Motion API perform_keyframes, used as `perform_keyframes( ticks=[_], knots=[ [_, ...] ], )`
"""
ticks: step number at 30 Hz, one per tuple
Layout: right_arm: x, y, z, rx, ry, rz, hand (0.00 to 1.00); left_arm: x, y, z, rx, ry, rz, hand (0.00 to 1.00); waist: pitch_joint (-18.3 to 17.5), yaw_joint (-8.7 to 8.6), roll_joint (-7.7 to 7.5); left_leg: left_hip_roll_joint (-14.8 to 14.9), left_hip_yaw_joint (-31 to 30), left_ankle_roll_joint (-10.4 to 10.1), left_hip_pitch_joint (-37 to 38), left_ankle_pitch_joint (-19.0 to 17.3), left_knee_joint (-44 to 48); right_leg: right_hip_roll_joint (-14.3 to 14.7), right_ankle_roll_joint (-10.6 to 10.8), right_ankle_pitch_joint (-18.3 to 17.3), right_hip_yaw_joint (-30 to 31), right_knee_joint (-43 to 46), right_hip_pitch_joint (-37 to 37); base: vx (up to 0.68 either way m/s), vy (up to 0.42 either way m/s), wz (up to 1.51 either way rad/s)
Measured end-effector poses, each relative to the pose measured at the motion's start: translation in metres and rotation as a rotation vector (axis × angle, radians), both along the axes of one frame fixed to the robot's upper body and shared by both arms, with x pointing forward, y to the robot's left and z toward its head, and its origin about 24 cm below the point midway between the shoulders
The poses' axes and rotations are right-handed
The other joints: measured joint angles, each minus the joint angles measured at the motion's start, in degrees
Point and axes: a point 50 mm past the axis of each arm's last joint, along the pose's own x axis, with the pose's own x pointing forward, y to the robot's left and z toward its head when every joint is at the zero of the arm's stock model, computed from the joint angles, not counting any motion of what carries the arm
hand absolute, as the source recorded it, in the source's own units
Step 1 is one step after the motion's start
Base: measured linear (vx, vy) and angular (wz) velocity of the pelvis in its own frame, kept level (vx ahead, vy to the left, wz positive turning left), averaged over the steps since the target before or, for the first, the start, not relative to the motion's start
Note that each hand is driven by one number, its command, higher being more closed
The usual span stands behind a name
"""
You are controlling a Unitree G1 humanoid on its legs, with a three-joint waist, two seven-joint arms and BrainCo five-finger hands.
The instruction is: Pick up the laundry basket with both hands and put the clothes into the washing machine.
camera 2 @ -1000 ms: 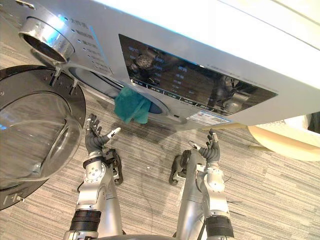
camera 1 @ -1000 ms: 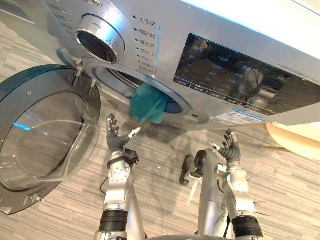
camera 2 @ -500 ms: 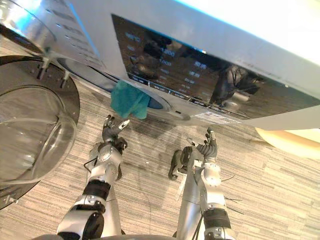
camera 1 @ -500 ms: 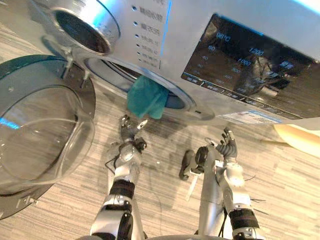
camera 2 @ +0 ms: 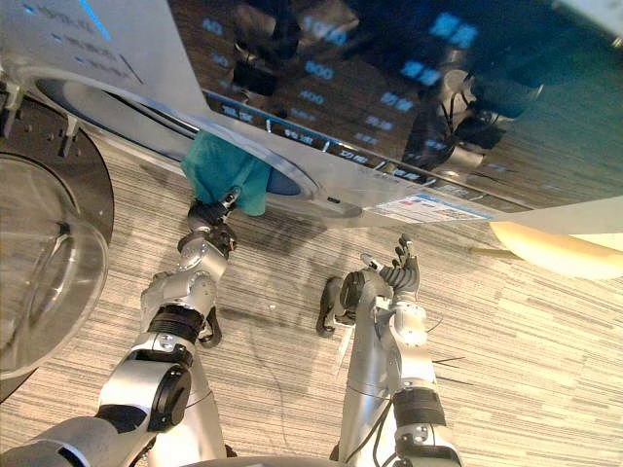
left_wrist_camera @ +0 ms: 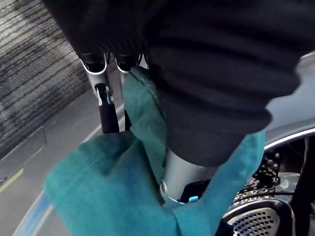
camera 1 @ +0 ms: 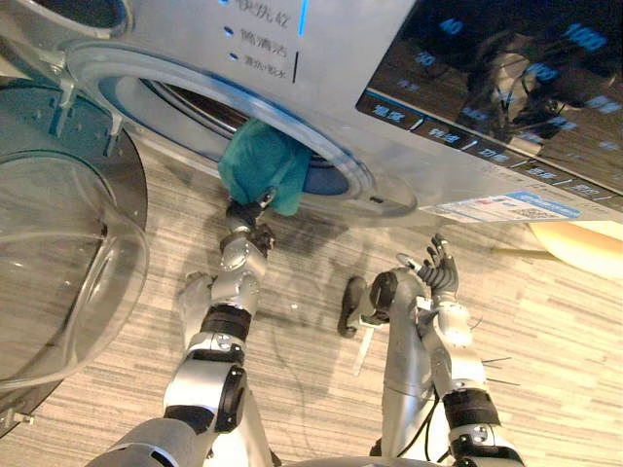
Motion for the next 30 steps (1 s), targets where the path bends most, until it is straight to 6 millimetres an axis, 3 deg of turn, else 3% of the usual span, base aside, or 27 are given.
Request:
perform_keyframes(
  ticks=[7,14,16,22,25,30],
  knots=[
    [-0.003,0.003,0.003,0.017,-0.027,-0.006,0.00,-0.007,-0.011,0.019,-0.049,-0.135,-0.005,1.00,0.0,0.29,0.00,-0.1,0.1,0.1,0.2,-0.1,0.0,-0.2,0.0,0.0,0.2,0.4,0.0,0.02,-0.039,0.02],
    [-0.011,-0.001,-0.006,0.017,0.006,-0.023,0.00,-0.037,-0.036,0.022,-0.073,-0.249,-0.080,1.00,0.0,1.21,0.04,-0.3,0.5,0.1,3.6,0.0,-1.3,-0.4,0.2,-0.3,0.1,-0.1,3.1,0.03,-0.053,0.05],
    [-0.015,-0.003,-0.010,0.012,0.023,-0.029,0.00,-0.049,-0.042,0.027,-0.026,-0.303,-0.109,1.00,-0.1,1.67,0.18,-0.4,1.0,0.2,5.2,0.0,-2.6,-0.7,0.4,-0.5,0.0,-0.9,4.5,0.03,-0.071,0.10],
    [-0.019,-0.008,-0.006,-0.013,0.003,-0.033,0.00,-0.060,-0.052,0.046,0.094,-0.413,-0.136,1.00,-0.2,3.02,0.45,-0.4,1.6,-0.3,5.9,0.6,-3.8,-0.6,-0.1,-0.2,0.0,-1.7,4.6,0.04,-0.052,0.00],
    [-0.018,-0.005,-0.004,-0.017,-0.006,-0.008,0.00,-0.053,-0.061,0.077,0.204,-0.518,-0.154,1.00,-0.2,2.89,0.47,-0.3,1.6,-0.4,5.7,0.6,-3.8,-0.3,-0.3,-0.1,-0.1,-2.1,4.4,0.05,-0.034,-0.07],
    [-0.017,-0.004,0.001,-0.026,-0.031,0.000,0.00,-0.023,-0.046,0.160,0.546,-0.699,-0.030,1.00,-0.4,1.79,0.59,1.0,1.6,-0.3,3.7,0.6,-3.5,1.0,-0.6,0.8,-0.4,-2.6,2.3,0.02,-0.040,-0.14]
  ],
)
